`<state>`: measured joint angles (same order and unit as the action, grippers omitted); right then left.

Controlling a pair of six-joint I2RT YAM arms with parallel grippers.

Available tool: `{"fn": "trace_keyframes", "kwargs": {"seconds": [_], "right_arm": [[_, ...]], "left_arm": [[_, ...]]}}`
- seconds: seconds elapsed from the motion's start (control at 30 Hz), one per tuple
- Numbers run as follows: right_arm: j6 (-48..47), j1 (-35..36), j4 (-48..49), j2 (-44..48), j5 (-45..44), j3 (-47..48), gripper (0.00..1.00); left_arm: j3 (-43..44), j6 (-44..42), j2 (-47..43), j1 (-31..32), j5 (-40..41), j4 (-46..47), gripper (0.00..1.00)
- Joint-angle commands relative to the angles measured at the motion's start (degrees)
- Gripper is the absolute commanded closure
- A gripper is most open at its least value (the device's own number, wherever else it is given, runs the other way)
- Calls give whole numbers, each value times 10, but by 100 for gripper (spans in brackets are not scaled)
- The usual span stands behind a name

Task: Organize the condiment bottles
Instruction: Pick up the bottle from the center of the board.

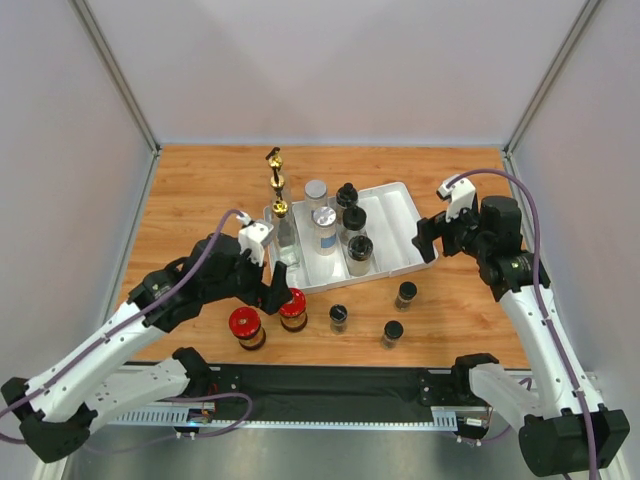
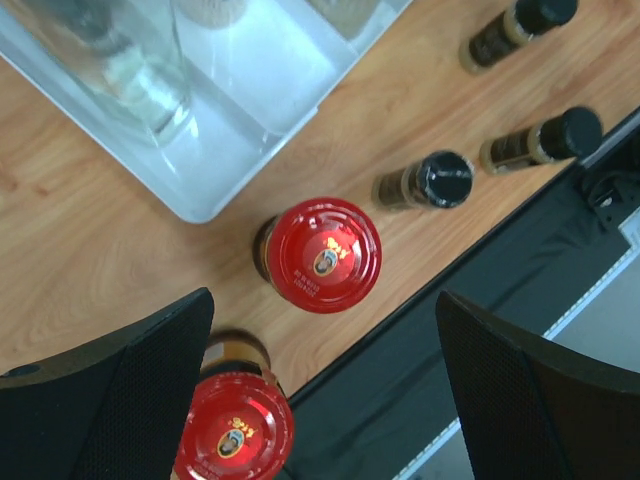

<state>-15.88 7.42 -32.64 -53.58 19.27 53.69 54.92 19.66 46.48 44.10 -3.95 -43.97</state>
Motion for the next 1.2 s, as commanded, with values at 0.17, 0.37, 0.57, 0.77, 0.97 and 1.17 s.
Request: {"fn": "trace_keyframes", "kwargs": {"seconds": [0.17,0.37,0.57,0.77,0.97,1.17], "right_arm": [[14,-2,30,3,11,-2,0],[13,-6,31,1,8,-3,0],[13,-7,30,-2,9,-3,0],[12,-8,30,-1,8,-3,0],[11,-8,29,1,7,-3,0],[11,-8,31,8,6,-4,0]], "left_arm": [[20,71,72,84,127,-64,0],[20,76,129,111,132,-37,0],[16,82,171,125,118,-9,0],[-2,86,205,126,99,13,3],[3,87,233,127,94,29,14],[8,89,254,129,97,12,22]]}}
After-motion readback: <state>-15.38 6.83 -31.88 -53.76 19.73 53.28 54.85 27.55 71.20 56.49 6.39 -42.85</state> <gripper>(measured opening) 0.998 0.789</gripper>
